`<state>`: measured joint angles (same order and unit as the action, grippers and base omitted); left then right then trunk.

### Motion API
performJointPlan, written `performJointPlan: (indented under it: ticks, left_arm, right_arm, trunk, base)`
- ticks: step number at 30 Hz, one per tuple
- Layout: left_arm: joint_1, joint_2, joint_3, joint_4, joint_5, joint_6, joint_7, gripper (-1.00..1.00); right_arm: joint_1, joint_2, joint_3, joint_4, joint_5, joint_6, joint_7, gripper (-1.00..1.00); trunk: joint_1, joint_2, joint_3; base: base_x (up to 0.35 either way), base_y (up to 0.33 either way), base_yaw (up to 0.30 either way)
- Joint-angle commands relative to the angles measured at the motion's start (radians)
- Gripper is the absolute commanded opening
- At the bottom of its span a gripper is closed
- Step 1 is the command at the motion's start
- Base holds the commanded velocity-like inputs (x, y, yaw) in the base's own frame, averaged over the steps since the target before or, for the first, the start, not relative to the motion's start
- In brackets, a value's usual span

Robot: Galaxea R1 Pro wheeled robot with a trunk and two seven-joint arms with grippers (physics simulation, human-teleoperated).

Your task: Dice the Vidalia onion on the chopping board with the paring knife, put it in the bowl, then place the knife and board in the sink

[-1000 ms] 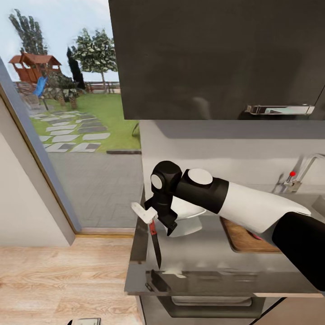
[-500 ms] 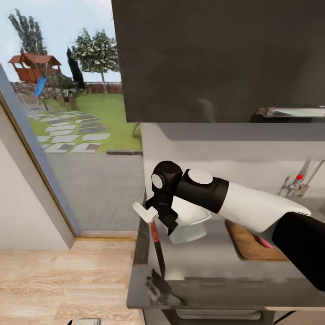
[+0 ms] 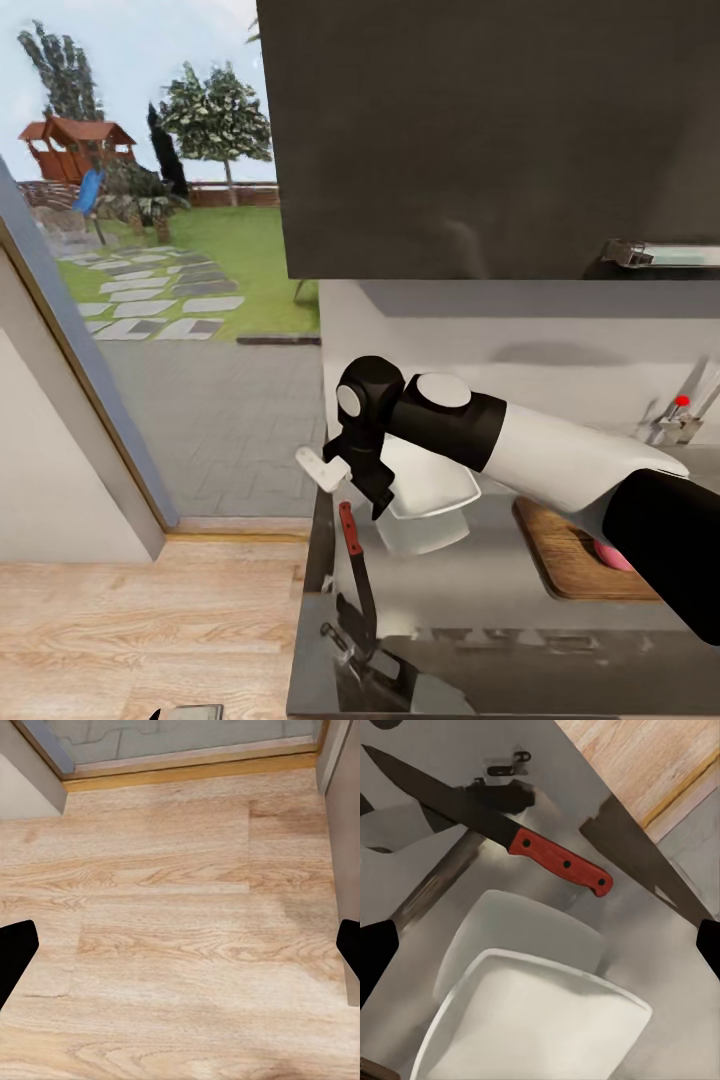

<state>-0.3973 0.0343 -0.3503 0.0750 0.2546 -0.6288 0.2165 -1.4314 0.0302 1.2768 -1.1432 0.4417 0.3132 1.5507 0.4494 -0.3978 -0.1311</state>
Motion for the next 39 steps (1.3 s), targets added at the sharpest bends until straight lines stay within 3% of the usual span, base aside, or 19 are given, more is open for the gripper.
performJointPlan:
  ticks: [1, 17, 28, 39]
  left_arm:
    - [-0.002, -0.001, -0.009, 0.003, 0.005, -0.005, 0.003, 1.0]
    - [-0.002, -0.001, -0.009, 0.003, 0.005, -0.005, 0.003, 1.0]
    - [-0.002, -0.001, -0.009, 0.003, 0.005, -0.005, 0.003, 1.0]
    - [-0.002, -0.001, -0.009, 0.003, 0.005, -0.005, 0.003, 1.0]
  right_arm:
    - [-0.001, 0.0, 0.001, 0.001, 0.003, 0.01, 0.004, 1.0]
    - [-0.001, -0.003, 0.002, 0.005, 0.005, -0.004, -0.025, 1.0]
    - [-0.001, -0.002, 0.037, 0.005, 0.003, -0.005, -0.034, 1.0]
    - [-0.001, -0.001, 0.041, 0.005, 0.003, -0.005, -0.072, 1.0]
  trunk:
    - [0.001, -0.002, -0.002]
    - [0.001, -0.002, -0.002]
    - [0.001, -0.002, -0.002]
    - [0.001, -0.002, -0.016]
  base:
    - [0.006, 0.002, 0.0]
    - [0.001, 0.0, 0.0]
    - [0.0, 0.0, 0.0]
    - [0.0, 0.0, 0.0]
